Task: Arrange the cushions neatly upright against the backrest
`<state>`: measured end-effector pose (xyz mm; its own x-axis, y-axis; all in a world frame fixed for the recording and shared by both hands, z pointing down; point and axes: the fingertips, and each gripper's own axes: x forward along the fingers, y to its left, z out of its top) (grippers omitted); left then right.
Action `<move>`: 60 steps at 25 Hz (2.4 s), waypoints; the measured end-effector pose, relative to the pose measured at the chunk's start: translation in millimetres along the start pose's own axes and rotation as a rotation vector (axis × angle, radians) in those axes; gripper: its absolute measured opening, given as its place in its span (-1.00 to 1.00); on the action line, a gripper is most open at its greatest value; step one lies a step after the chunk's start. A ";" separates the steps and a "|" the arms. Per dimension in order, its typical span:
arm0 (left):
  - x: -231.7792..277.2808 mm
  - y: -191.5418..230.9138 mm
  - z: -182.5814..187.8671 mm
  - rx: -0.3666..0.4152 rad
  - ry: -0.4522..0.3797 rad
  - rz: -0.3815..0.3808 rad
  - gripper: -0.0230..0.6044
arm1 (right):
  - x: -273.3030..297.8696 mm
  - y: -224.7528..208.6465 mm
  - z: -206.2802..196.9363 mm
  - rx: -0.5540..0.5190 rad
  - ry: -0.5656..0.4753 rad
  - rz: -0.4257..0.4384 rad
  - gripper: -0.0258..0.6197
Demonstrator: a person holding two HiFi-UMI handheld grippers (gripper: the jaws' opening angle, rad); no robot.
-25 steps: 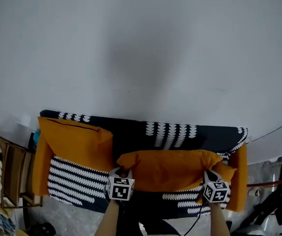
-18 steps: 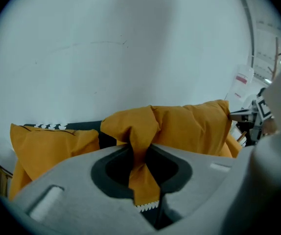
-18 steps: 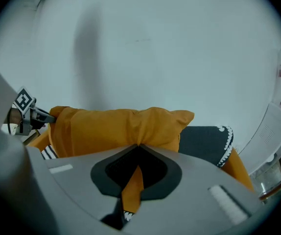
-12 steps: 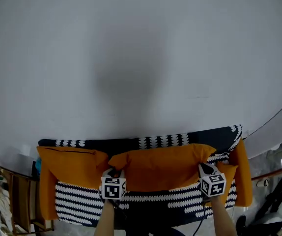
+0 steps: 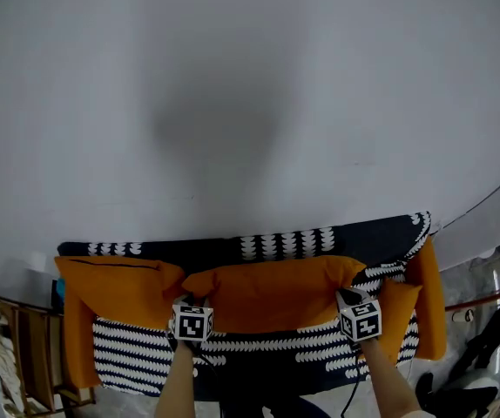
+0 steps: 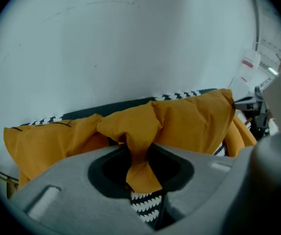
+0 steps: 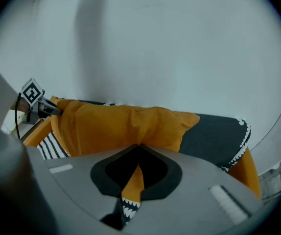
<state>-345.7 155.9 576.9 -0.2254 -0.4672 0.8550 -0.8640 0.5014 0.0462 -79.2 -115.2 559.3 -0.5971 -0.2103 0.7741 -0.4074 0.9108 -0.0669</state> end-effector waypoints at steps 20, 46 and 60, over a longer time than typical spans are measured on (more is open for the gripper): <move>10.4 27.9 31.7 -0.064 -0.133 0.045 -0.26 | 25.2 -16.7 28.4 0.129 -0.099 -0.130 -0.59; -221.4 -23.2 137.3 -0.003 -0.697 0.004 -0.92 | -163.8 76.8 157.7 0.088 -0.606 -0.164 -0.89; -294.8 -33.6 117.9 -0.078 -0.800 0.011 -0.91 | -231.0 108.7 140.4 0.130 -0.696 -0.204 -0.89</move>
<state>-303.3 190.9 262.4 -0.5136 -0.8273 0.2275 -0.8326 0.5446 0.1008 -82.6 -17.6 284.8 -0.7837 -0.5869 0.2033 -0.6097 0.7893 -0.0720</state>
